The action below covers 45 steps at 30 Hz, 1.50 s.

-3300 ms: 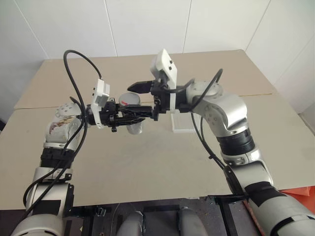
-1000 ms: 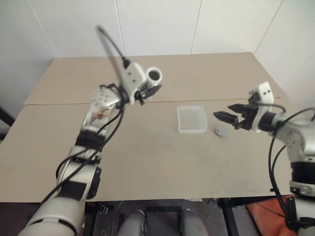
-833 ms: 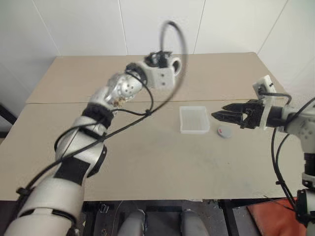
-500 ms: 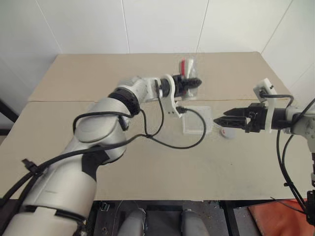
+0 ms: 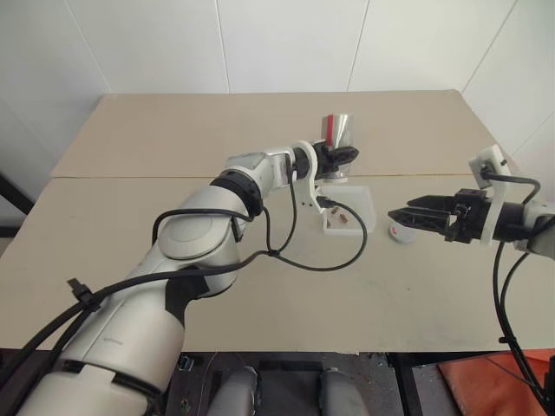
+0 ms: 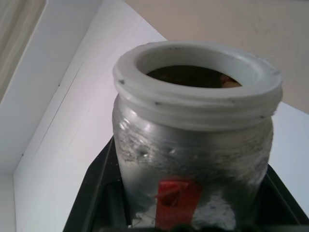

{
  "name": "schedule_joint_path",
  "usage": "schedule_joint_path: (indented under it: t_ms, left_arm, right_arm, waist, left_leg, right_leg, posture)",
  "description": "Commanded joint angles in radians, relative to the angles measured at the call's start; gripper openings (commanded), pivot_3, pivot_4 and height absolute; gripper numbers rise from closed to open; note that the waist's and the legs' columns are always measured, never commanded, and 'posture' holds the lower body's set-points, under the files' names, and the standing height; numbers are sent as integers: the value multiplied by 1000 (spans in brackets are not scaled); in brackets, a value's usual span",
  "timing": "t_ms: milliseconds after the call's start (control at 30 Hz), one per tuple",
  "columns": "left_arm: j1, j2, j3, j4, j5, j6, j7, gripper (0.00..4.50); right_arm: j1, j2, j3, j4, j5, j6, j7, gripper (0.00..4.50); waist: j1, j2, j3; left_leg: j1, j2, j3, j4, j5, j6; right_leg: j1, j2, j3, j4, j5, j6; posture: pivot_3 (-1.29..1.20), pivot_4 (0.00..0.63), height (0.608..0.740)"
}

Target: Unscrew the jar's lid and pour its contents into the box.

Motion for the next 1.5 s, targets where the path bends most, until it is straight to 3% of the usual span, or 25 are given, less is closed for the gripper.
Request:
schedule_joint_path:
  t_ms: [33,233,400,467,600,667,800,933,1067,1433,1500]
  left_arm:
    - [-4,28,81,0,-89,-31,-21,1935]
    - [50,78,294,-19,-319,-184,-137,1935]
    - [157,91,688,-58,-763,-282,-522,1935]
    - [188,96,777,-85,-859,-278,-618,1935]
    - [301,105,1052,-215,-1193,-97,-874,1935]
    - [356,112,1116,-307,-1277,-6,-943,1935]
    - [582,115,1227,-671,-1451,300,-995,1935]
    - [784,87,1241,-950,-1507,414,-974,1935]
    - [947,27,1240,-1050,-1503,404,-903,1935]
    - [1006,4,1208,-945,-1441,267,-849,1935]
    - [1002,6,1205,-942,-1445,300,-856,2670]
  right_arm:
    - [-13,3,-32,-25,22,-12,-12,4476]
    - [-37,29,-18,4,22,-20,-23,4476]
    - [-68,54,-19,30,26,-24,-22,4476]
    - [-73,59,-18,33,25,-28,-17,4476]
    - [-76,54,16,9,4,-87,23,4476]
    - [-75,48,26,10,-2,-113,38,4476]
    - [-89,41,70,13,-27,-177,84,4476]
    - [-128,53,108,47,-44,-203,104,4476]
    - [-155,71,156,63,-75,-236,117,4476]
    - [-163,86,187,49,-94,-247,128,4476]
    - [-163,85,187,45,-93,-242,125,4500]
  waist:
    - [0,0,0]
    - [0,0,0]
    - [-1,0,0]
    - [-2,0,0]
    - [-14,1,0]
    - [-23,1,-1]
    - [-38,2,-1]
    - [-49,2,-1]
    - [-45,2,-2]
    - [-18,2,-3]
    - [-18,2,-3]
  left_leg:
    - [0,0,0,0,0,0]
    - [1,1,-1,0,0,-1]
    - [1,2,-1,1,1,-2]
    - [1,2,-1,2,2,-3]
    - [1,2,-1,3,1,-2]
    - [2,2,-1,4,1,-1]
    - [3,2,-1,5,1,-1]
    - [3,3,-1,6,1,-2]
    - [4,3,-1,6,2,-3]
    - [5,2,0,12,-1,1]
    - [5,2,0,13,-1,2]
  right_leg:
    - [0,0,0,0,0,0]
    - [-1,0,2,1,0,0]
    - [-2,0,3,2,0,0]
    - [-2,0,3,2,0,0]
    - [-2,0,3,4,0,0]
    - [-2,0,3,5,0,0]
    - [-1,0,3,6,0,0]
    - [-1,0,4,6,0,0]
    - [0,0,4,6,0,0]
    - [1,0,5,4,1,-1]
    - [1,0,5,5,1,-1]
  posture:
    - [0,150,740]
    - [0,150,740]
    - [0,150,740]
    - [0,150,740]
    - [0,150,740]
    - [0,150,740]
    - [0,150,740]
    - [0,150,740]
    - [0,150,740]
    - [0,150,740]
    - [0,150,740]
